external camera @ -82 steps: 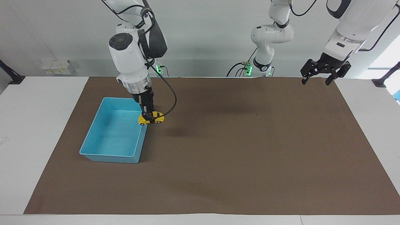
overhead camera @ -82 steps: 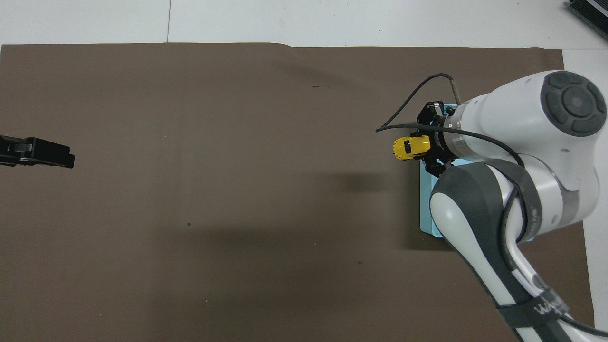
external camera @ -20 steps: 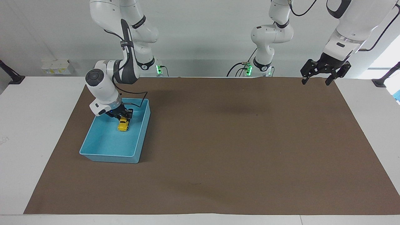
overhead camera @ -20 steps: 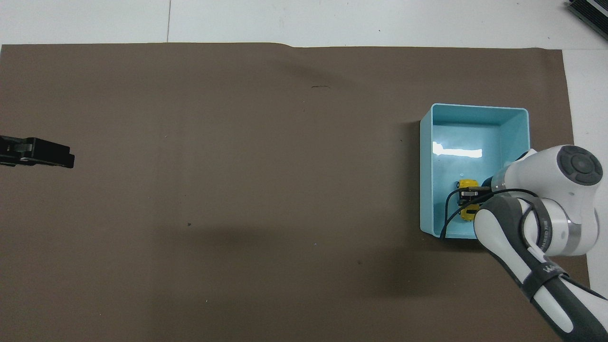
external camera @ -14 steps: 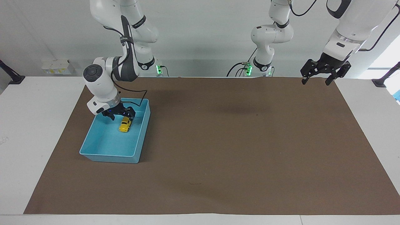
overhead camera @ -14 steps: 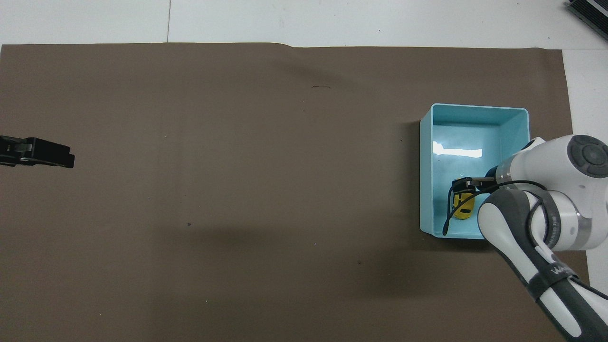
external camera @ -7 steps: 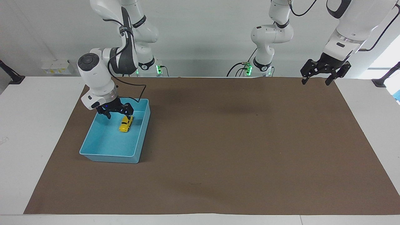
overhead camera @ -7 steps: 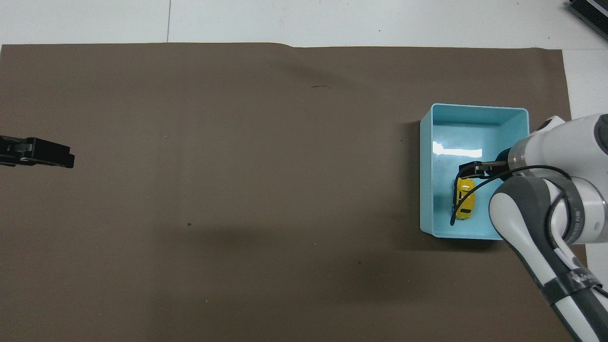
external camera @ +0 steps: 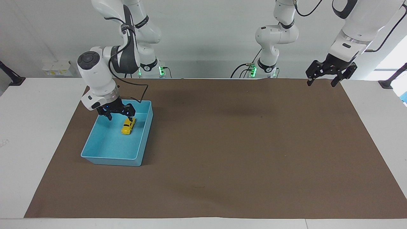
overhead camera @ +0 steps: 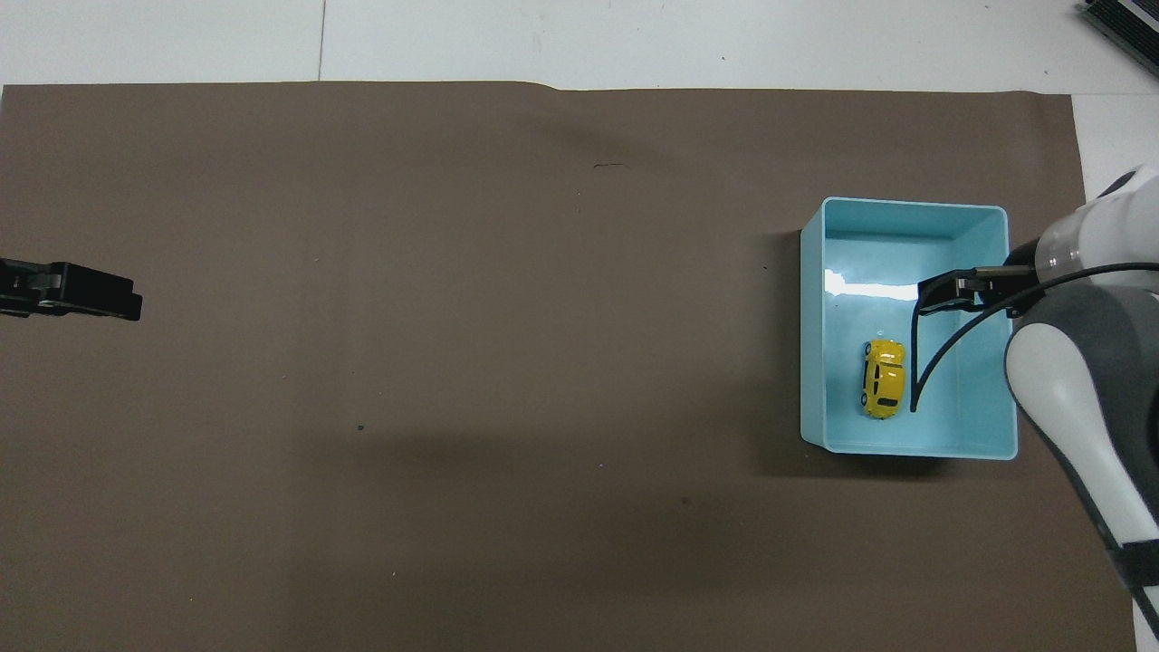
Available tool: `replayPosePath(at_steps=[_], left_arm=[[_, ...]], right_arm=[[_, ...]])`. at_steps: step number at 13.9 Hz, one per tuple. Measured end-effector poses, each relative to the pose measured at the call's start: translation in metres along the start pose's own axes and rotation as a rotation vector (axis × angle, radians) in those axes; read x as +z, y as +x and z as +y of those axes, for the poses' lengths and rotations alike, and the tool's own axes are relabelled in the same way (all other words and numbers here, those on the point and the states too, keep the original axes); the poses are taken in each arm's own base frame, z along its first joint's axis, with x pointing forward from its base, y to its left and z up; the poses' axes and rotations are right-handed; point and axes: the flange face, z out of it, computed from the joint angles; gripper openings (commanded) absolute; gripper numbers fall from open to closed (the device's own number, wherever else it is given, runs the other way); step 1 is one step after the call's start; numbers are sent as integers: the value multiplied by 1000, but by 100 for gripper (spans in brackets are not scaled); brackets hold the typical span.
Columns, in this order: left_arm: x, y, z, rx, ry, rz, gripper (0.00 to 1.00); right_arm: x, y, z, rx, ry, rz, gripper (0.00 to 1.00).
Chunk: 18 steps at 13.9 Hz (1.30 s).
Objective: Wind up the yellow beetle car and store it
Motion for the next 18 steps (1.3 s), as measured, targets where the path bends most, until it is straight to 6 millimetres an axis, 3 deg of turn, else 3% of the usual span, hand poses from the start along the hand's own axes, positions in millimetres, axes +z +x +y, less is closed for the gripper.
replayPosePath(at_steps=[12, 18], left_arm=[[0, 0, 0, 0, 0, 0, 100], [0, 0, 0, 0, 0, 0, 100]], right_arm=[[-99, -17, 3, 11, 15, -52, 100], [-107, -18, 3, 12, 15, -48, 100]])
